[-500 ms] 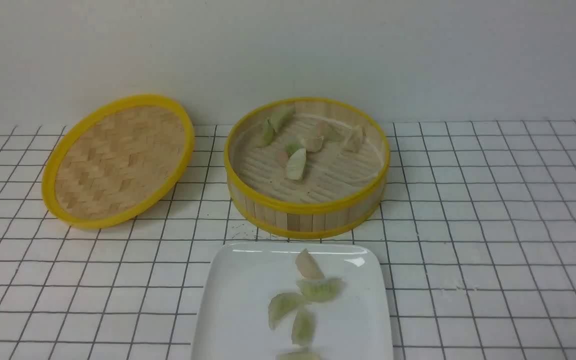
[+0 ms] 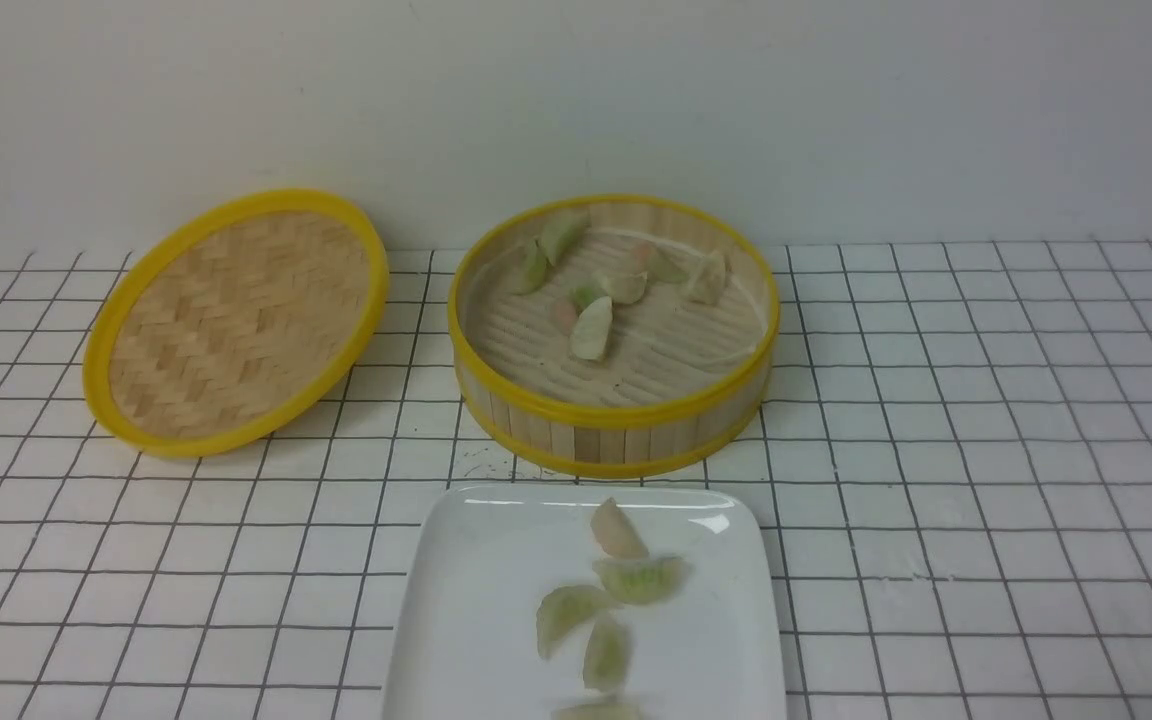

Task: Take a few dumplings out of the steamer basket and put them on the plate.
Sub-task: Use the left arm to grab a dumpling from the steamer

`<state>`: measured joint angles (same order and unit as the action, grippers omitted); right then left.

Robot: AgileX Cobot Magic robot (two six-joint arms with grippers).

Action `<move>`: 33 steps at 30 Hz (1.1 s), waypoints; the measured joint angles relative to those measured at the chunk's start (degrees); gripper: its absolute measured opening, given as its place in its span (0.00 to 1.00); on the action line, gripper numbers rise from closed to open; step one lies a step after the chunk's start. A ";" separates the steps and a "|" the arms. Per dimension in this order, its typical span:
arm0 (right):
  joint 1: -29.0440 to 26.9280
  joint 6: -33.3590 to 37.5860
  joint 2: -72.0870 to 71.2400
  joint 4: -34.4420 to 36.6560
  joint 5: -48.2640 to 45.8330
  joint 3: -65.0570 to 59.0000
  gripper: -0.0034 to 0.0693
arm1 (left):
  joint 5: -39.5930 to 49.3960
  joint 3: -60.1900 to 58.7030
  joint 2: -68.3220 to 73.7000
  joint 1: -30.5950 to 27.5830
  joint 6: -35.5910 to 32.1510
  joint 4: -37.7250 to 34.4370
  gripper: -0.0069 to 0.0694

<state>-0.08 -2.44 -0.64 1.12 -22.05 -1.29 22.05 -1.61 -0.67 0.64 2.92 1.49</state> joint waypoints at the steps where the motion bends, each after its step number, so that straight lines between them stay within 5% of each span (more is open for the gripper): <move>1: 0.00 0.00 0.00 0.00 0.00 0.00 0.03 | -0.08 0.00 0.00 0.00 0.00 0.01 0.08; 5: 0.00 0.00 0.00 0.00 0.00 0.00 0.03 | -3.61 -0.06 0.00 0.00 2.67 -3.64 0.08; 9: 0.00 0.00 0.00 0.00 -0.04 0.00 0.03 | -12.80 -0.06 0.00 0.00 11.60 -19.12 0.08; 16: 0.00 -0.06 0.00 0.22 -0.04 0.00 0.03 | -23.63 -0.11 0.00 0.00 13.42 -31.83 0.08; 20: 0.37 -2.76 0.00 8.02 4.83 -0.40 0.03 | -29.31 2.25 0.00 0.00 13.54 -34.70 0.08; 23: 0.72 -6.83 0.00 18.15 11.94 -0.40 0.03 | -24.14 9.13 0.86 0.00 13.48 -33.56 0.08; 25: 0.72 -9.81 0.00 27.80 17.81 -0.40 0.03 | -12.04 20.65 6.37 0.00 12.33 -29.44 0.08; 33: 0.72 -10.12 0.00 36.68 23.49 -0.40 0.03 | 28.82 49.82 39.10 0.00 -3.62 -27.17 0.08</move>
<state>0.64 -12.56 -0.64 37.80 1.45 -1.69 50.87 48.20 38.43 0.64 -0.69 -25.68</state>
